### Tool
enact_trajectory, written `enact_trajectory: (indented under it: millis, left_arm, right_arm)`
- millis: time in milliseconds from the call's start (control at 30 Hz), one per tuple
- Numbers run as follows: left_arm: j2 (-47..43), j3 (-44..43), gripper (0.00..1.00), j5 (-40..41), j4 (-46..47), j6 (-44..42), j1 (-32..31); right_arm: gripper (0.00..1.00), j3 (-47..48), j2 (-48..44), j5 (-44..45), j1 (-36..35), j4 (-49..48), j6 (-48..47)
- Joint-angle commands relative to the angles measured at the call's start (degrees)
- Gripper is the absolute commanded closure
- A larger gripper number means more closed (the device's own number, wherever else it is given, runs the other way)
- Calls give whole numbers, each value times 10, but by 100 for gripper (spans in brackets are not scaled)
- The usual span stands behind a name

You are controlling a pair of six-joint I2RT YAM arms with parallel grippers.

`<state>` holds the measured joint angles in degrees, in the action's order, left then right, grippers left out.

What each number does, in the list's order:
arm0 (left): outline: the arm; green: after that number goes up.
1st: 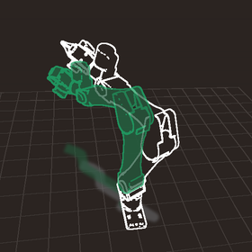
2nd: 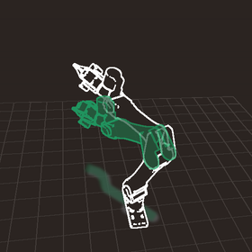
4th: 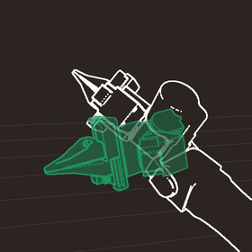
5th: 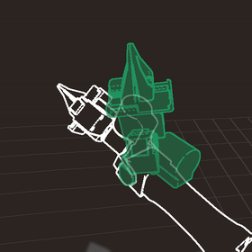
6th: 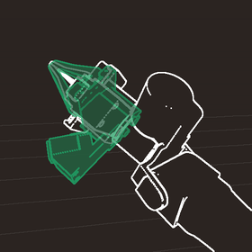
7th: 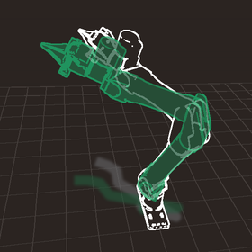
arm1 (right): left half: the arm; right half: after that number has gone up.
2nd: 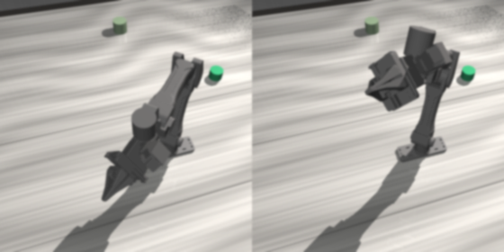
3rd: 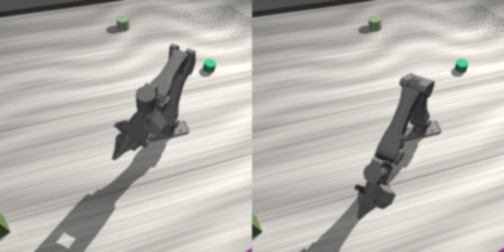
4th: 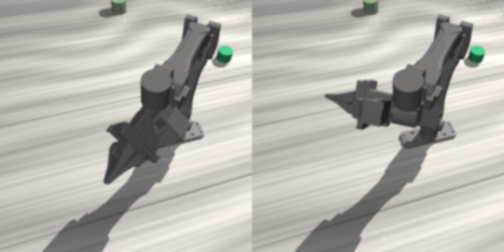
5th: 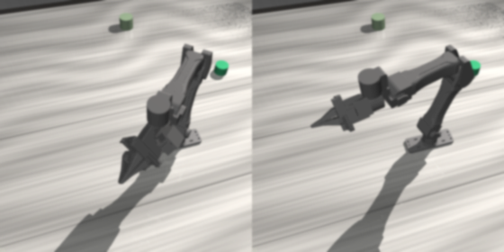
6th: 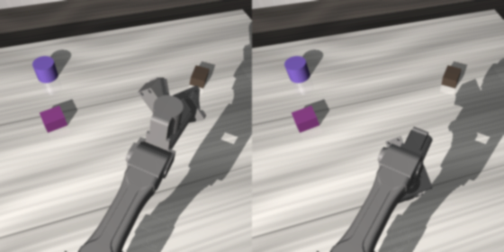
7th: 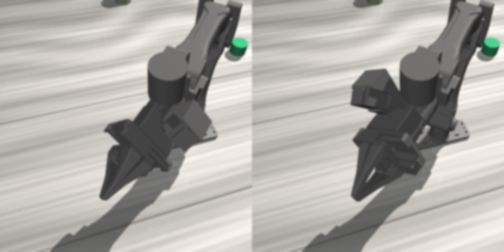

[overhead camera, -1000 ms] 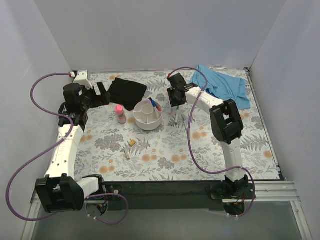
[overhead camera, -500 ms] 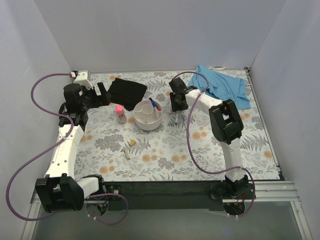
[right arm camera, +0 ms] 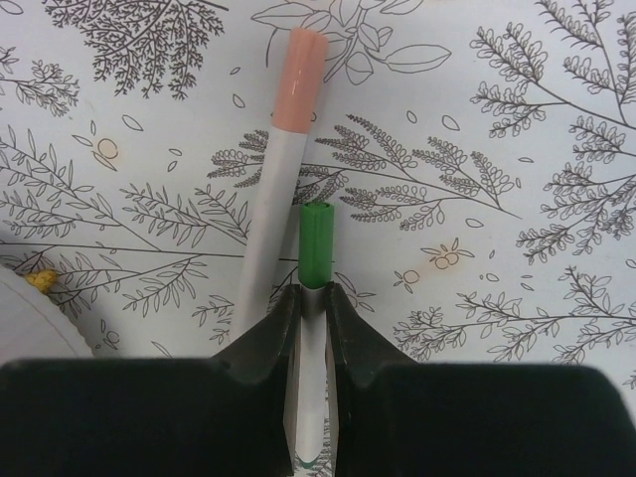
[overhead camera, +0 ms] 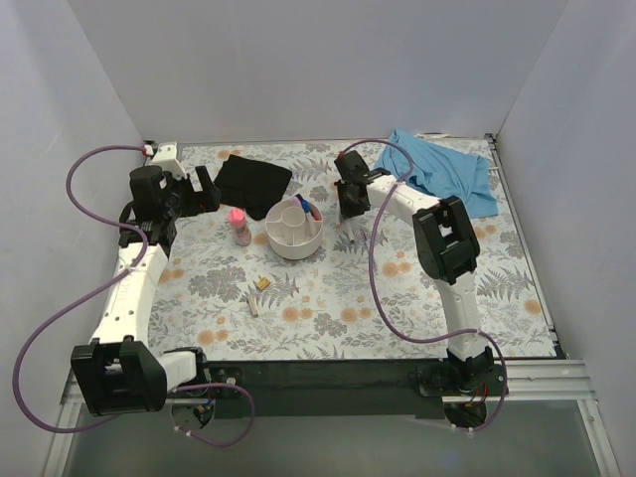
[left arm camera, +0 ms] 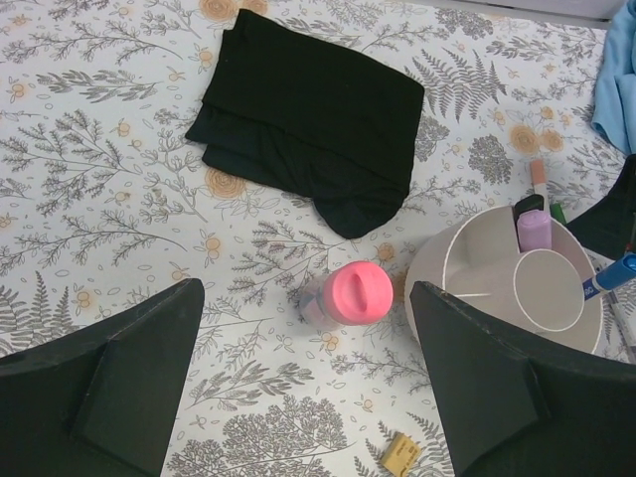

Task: Sort the stationery into containers
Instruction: Move the pen to the center of the board, then pick up the pen from the center of the board.

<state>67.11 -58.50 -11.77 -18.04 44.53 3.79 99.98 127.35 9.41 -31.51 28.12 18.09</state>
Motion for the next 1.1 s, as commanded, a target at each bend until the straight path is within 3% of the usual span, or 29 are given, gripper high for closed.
enact_trajectory:
  millis: [0, 33, 100, 133, 167, 367, 467, 700, 833, 933, 1067]
  left_arm:
    - [3, -20, 14, 7, -8, -9, 7]
    - [4, -20, 14, 8, -8, -9, 6]
    - [3, -19, 14, 8, -5, -9, 7]
    - [2, -18, 14, 8, -4, -10, 8]
    - [1, -18, 14, 8, -4, -9, 7]
    - [-2, -22, 14, 11, -14, -13, 7]
    - [-4, -25, 14, 17, -16, -16, 8]
    - [-4, -35, 14, 18, -16, -25, 7]
    - [-5, -20, 14, 13, -3, -20, 7]
    - [-1, -4, 14, 10, 10, -12, 8]
    - [12, 9, 14, 13, 18, -14, 7]
  right_arm:
    - [99, -21, 1, -43, 2, 0, 1]
    - [99, -32, -2, -51, 5, 2, -1]
    - [83, -42, -6, -55, 9, 1, -7]
    - [70, -45, -4, -57, 11, 2, -8]
    - [68, -45, -3, -58, 13, 0, -9]
    - [79, -39, 23, -30, 17, 2, -38]
    - [99, -44, 34, -28, 18, -1, -60]
    - [99, -36, -60, -57, 58, -3, -68]
    - [99, -19, -155, -142, 79, -8, -89]
    - [99, -68, -225, -237, 80, -68, -116]
    - [99, -196, -319, -305, 59, -240, -119]
